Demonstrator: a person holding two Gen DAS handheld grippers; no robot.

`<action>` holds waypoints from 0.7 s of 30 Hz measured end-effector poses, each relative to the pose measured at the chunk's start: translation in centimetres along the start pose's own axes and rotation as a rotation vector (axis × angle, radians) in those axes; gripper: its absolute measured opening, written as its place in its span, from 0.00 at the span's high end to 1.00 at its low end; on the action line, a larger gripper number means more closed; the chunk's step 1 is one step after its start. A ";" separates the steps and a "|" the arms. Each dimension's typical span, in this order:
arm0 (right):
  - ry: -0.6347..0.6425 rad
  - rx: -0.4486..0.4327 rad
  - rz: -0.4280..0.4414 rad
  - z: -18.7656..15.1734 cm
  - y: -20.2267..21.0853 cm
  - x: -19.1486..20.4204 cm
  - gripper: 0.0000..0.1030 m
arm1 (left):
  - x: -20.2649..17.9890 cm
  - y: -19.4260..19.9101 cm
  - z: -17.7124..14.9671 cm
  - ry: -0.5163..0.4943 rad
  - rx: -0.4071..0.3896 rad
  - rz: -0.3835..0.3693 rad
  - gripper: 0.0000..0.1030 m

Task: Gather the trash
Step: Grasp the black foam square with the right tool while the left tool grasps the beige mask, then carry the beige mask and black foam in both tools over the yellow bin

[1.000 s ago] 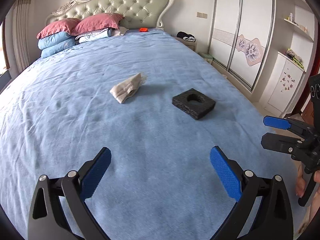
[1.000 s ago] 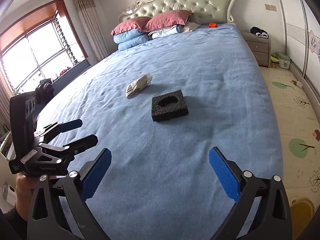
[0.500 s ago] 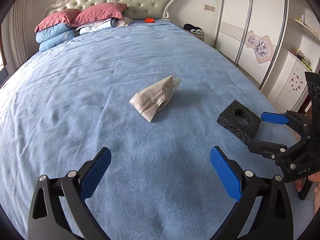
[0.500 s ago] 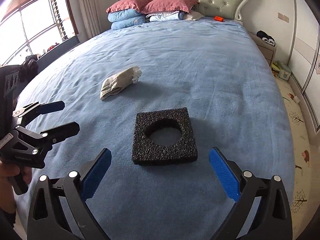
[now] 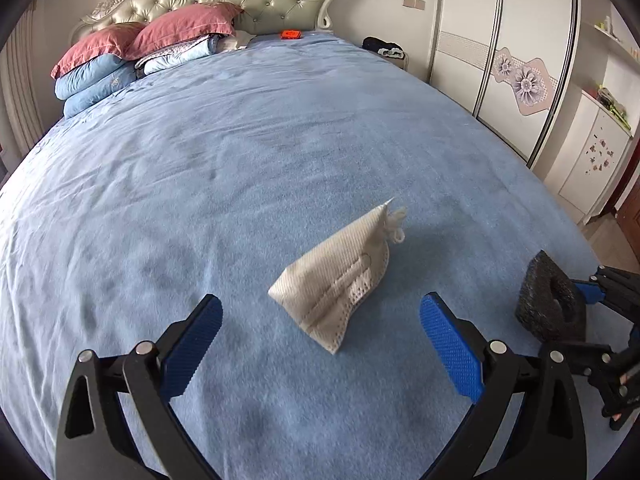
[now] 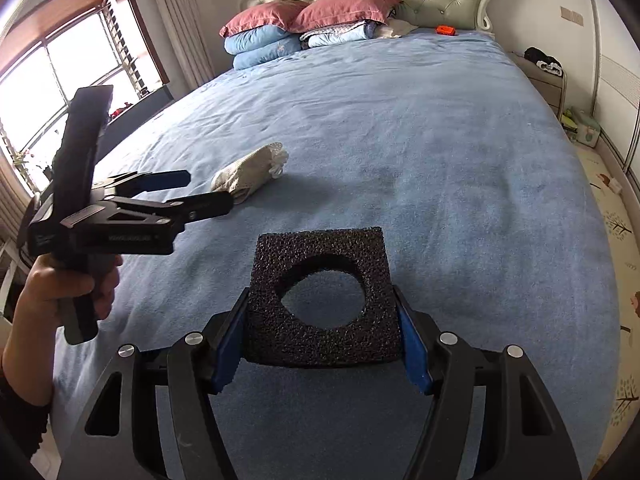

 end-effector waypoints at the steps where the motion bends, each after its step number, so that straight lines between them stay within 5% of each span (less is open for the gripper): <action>1: 0.000 -0.004 0.010 0.0 0.1 0.0 0.38 | 0.1 -0.7 0.5 0.003 0.008 0.008 0.04; 4: -0.019 -0.001 0.034 0.0 0.1 -0.1 0.38 | 0.0 -2.3 1.2 0.039 0.035 0.001 0.10; 6: -0.041 0.006 0.045 0.0 -0.1 -0.5 0.38 | -0.6 -3.1 1.1 0.051 0.059 -0.024 0.27; 8: -0.052 0.010 0.053 0.0 -0.1 -0.6 0.38 | -1.3 -3.1 0.9 0.010 0.058 0.019 0.32; 11: -0.047 -0.002 0.059 -0.2 0.2 -0.4 0.38 | -1.7 -2.2 0.8 0.016 0.032 0.026 0.59; 21: -0.066 -0.037 0.045 -1.3 2.1 -0.4 0.38 | -3.3 1.9 -1.8 0.143 -0.007 -0.062 0.67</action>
Point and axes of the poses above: each gripper's, at about its wrist camera, not at the fingertips, and y roughly against the way its jaws point, x to its left, z to its top, the point moved 6 cm from there along -y, roughly the way its jaws point, and after that the axes turned 9 degrees about -y, right-handed, at the moved point
